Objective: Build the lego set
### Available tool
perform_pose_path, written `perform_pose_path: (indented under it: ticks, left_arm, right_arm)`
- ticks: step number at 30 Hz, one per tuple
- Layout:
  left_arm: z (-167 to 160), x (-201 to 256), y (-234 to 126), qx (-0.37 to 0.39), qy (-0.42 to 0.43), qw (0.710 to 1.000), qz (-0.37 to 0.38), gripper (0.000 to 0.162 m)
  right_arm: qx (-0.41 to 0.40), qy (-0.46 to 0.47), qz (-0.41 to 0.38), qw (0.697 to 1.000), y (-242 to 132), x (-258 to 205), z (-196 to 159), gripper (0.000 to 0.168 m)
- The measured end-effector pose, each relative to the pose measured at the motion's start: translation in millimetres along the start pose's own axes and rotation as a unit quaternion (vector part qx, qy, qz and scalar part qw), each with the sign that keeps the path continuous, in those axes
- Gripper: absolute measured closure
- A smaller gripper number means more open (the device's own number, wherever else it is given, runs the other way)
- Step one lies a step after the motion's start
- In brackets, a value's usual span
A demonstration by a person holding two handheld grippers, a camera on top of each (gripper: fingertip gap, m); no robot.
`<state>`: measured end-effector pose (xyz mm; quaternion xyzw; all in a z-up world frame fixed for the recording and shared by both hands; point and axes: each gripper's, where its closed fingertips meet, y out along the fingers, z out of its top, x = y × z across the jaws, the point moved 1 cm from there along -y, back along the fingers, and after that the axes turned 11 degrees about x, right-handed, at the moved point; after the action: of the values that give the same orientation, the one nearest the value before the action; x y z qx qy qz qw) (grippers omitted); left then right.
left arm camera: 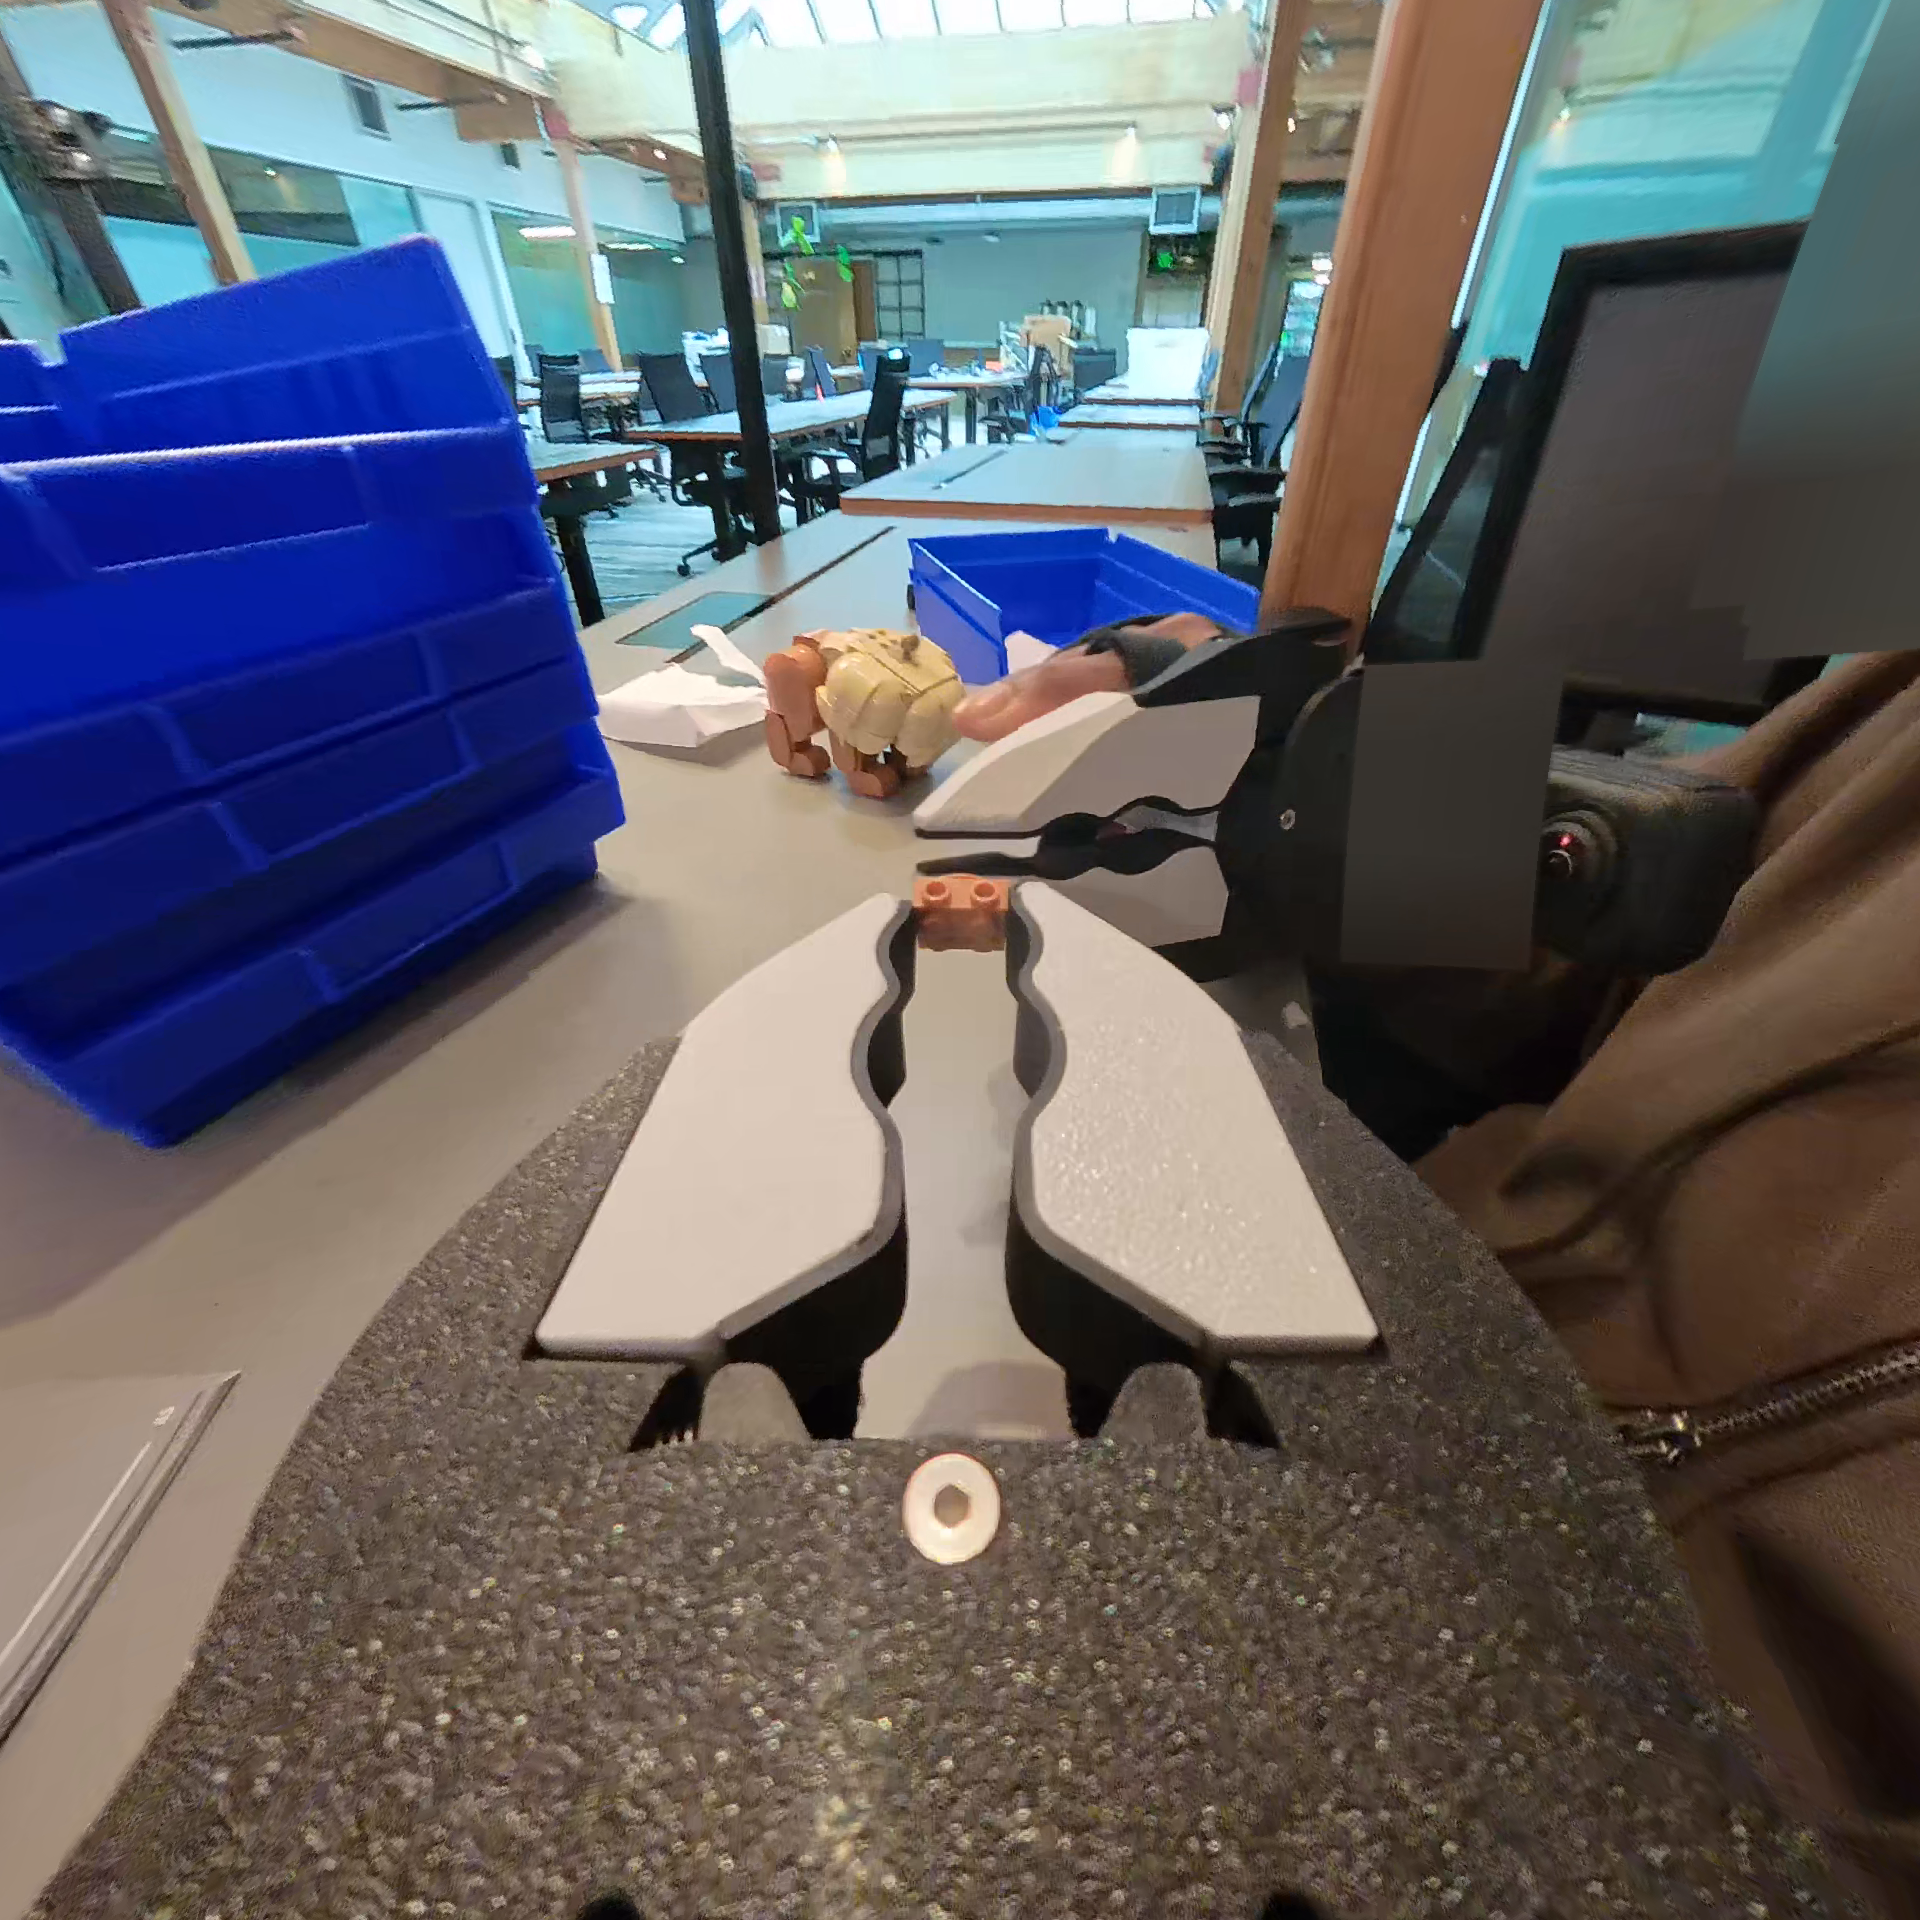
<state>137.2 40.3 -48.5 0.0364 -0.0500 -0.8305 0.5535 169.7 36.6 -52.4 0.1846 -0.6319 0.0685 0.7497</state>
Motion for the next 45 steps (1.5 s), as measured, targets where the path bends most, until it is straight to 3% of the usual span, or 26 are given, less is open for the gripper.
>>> perform_pose_path:
  ticks: [6, 45]
  left_arm:
    - [-11.1, 9.6, 9.5, -0.032, 0.032, 0.999, -0.009, 0.146]
    - [-14.8, 9.2, 20.9, -0.042, 0.064, 0.996, 0.034, 0.146]
  right_arm:
    - [0.007, -0.026, 0.009, 1.0, 6.1, -9.5, 10.6, 0.151]
    - [-0.028, -0.063, -0.007, 0.998, 8.8, -4.0, 7.8, 0.152]
